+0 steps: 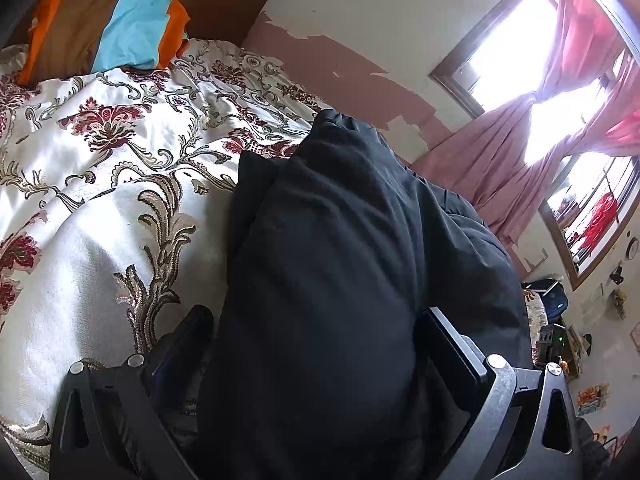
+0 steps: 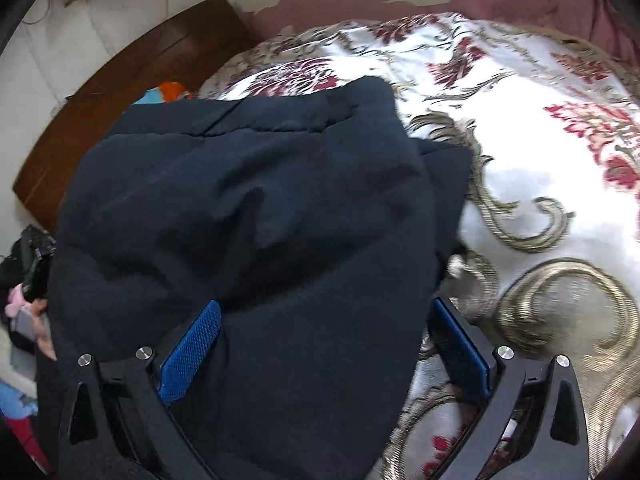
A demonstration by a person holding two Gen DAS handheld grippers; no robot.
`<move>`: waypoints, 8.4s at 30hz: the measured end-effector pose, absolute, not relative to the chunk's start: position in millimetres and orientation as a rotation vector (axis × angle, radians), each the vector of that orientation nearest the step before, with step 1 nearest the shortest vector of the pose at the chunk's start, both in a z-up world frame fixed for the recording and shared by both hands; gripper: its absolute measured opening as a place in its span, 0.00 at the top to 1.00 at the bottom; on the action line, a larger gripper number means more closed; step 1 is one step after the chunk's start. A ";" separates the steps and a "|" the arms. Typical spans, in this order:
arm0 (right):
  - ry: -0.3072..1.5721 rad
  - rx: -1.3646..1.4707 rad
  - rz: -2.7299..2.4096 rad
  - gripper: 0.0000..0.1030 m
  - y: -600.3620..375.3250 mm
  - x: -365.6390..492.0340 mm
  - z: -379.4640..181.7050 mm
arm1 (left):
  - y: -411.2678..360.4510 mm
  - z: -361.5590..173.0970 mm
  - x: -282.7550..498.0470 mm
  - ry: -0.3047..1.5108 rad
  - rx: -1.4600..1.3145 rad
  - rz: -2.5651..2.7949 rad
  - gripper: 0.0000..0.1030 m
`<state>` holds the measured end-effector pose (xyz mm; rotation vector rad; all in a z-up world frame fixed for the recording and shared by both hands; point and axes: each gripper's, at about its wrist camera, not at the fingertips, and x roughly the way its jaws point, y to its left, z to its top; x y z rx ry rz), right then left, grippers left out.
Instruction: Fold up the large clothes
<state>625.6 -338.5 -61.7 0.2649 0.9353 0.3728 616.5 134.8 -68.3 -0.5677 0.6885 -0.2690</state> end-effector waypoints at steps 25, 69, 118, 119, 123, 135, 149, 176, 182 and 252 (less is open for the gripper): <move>0.911 0.189 0.304 0.01 -329.6 606.6 -63.1 | 135.6 -68.8 618.7 0.679 -0.581 -0.313 0.00; 0.621 0.227 0.090 0.86 -357.2 349.2 94.5 | 14.0 83.9 491.5 0.546 -0.329 -0.458 0.80; 0.447 0.220 -0.145 0.13 -338.7 280.4 51.8 | -5.7 31.7 427.6 0.536 -0.237 -0.011 0.03; 0.431 0.213 -0.143 0.13 -335.2 276.1 54.8 | -8.7 34.3 421.0 0.513 -0.224 -0.016 0.02; 0.368 0.192 -0.120 0.12 -319.3 258.3 67.7 | -22.5 45.7 393.4 0.432 -0.159 -0.035 0.00; 0.213 0.138 -0.051 0.10 -263.4 202.8 95.8 | -40.2 74.7 317.7 0.293 -0.087 -0.050 0.00; 0.155 0.093 0.009 0.09 -214.0 131.6 124.6 | -32.7 114.2 234.7 0.210 -0.109 -0.059 0.00; 0.154 0.108 0.045 0.07 -182.3 38.7 110.9 | -26.8 101.7 139.1 0.226 -0.072 -0.019 0.00; 0.209 0.125 0.021 0.07 -175.3 31.3 88.9 | -19.3 77.4 130.5 0.293 -0.056 -0.003 0.00; 0.340 0.106 -0.012 0.07 -154.4 16.1 49.1 | -18.5 29.0 115.0 0.421 -0.025 0.012 0.00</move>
